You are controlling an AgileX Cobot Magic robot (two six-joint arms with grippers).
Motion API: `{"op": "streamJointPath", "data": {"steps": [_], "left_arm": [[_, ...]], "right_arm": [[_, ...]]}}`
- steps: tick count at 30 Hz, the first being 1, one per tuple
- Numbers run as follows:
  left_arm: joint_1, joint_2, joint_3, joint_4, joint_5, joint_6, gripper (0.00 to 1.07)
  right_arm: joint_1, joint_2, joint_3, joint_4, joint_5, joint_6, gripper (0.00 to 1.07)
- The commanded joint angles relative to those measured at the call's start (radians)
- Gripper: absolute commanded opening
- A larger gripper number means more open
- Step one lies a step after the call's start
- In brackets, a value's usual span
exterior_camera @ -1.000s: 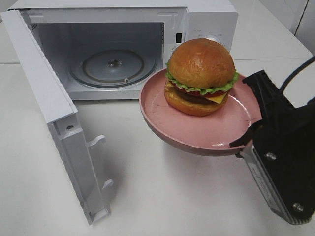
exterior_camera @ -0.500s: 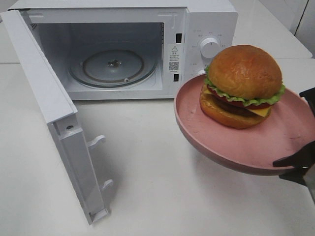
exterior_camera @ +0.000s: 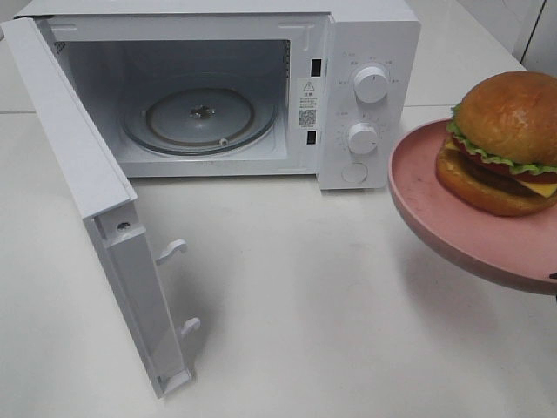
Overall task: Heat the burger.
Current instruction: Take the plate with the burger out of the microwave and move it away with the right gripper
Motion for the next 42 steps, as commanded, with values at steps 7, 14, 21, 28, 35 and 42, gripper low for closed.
{"op": "streamJointPath", "data": {"steps": [7, 14, 21, 28, 35, 42], "left_arm": [[0.001, -0.022, 0.004, 0.000, -0.014, -0.002, 1.00], [0.001, -0.022, 0.004, 0.000, -0.014, -0.002, 1.00], [0.001, -0.022, 0.004, 0.000, -0.014, -0.002, 1.00], [0.001, -0.022, 0.004, 0.000, -0.014, -0.002, 1.00], [0.001, -0.022, 0.004, 0.000, -0.014, -0.002, 1.00], [0.001, -0.022, 0.004, 0.000, -0.014, -0.002, 1.00]], "right_arm": [[-0.006, -0.005, -0.005, -0.194, 0.031, 0.248, 0.00], [-0.006, 0.093, -0.006, -0.311, 0.132, 0.536, 0.00], [-0.006, 0.168, -0.007, -0.417, 0.150, 0.836, 0.00], [-0.006, 0.272, -0.008, -0.475, 0.227, 1.088, 0.00], [-0.006, 0.365, -0.036, -0.484, 0.283, 1.275, 0.00], [-0.006, 0.500, -0.101, -0.490, 0.333, 1.461, 0.00]]}}
